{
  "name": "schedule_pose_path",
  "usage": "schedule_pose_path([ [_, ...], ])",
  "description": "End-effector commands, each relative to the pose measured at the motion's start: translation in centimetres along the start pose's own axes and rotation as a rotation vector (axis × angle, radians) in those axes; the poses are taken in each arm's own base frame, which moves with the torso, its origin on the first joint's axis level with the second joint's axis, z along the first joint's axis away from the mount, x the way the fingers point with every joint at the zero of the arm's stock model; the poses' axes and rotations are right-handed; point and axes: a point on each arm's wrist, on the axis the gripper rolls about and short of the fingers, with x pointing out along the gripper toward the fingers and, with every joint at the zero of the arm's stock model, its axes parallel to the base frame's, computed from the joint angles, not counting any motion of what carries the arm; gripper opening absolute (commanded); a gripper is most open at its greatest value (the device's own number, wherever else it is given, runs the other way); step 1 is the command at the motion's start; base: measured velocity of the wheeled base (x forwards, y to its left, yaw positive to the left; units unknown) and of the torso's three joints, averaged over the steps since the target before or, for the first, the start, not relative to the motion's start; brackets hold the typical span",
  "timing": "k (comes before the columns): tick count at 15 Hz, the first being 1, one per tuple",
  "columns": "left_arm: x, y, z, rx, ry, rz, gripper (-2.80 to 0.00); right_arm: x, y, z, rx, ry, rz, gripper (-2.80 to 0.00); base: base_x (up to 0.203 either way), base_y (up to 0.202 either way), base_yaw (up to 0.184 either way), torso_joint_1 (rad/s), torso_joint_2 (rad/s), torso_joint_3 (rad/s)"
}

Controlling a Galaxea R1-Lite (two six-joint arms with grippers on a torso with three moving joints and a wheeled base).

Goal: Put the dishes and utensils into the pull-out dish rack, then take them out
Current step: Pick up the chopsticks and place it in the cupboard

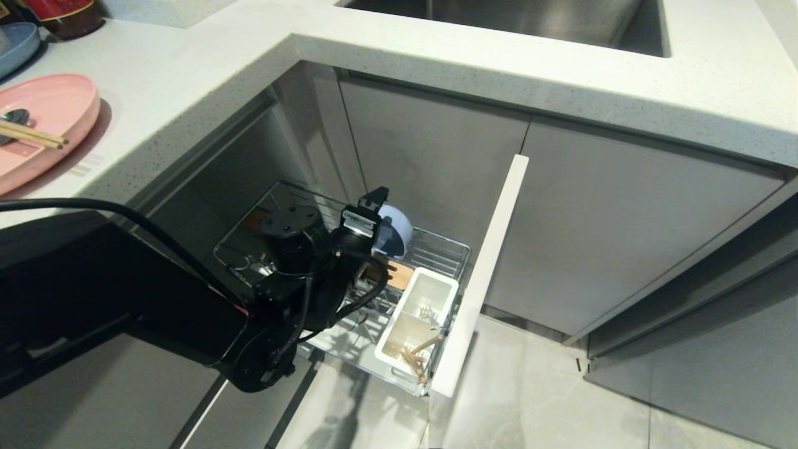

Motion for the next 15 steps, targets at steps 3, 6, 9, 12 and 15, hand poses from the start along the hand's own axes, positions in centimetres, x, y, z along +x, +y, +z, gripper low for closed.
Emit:
schedule_pose_path([
  [3,-0.6,-0.6,0.2,-0.004,-0.014,0.014,0.0,0.0,0.0,0.0,0.0,-0.005,0.0,-2.8,0.0,0.0,0.0,0.0,0.0,0.0],
  [6,-1.9,-2.3,0.7,0.015,-0.001,0.035,0.0,0.0,0.0,0.0,0.0,-0.005,0.0,-2.8,0.0,0.0,0.0,0.0,0.0,0.0],
  [9,-3.7,-4.5,1.5,0.031,-0.011,0.065,-2.8,0.0,0.0,0.0,0.0,-0.005,0.0,-2.8,0.0,0.0,0.0,0.0,0.0,0.0],
  [12,-5.6,-7.5,1.4,0.146,0.039,0.039,-2.8,0.0,0.0,0.0,0.0,-0.005,0.0,-2.8,0.0,0.0,0.0,0.0,0.0,0.0],
  [15,-7.4,-11.6,2.8,0.319,0.021,-0.101,-2.8,0.0,0.0,0.0,0.0,-0.005,0.0,-2.8,0.0,0.0,0.0,0.0,0.0,0.0],
])
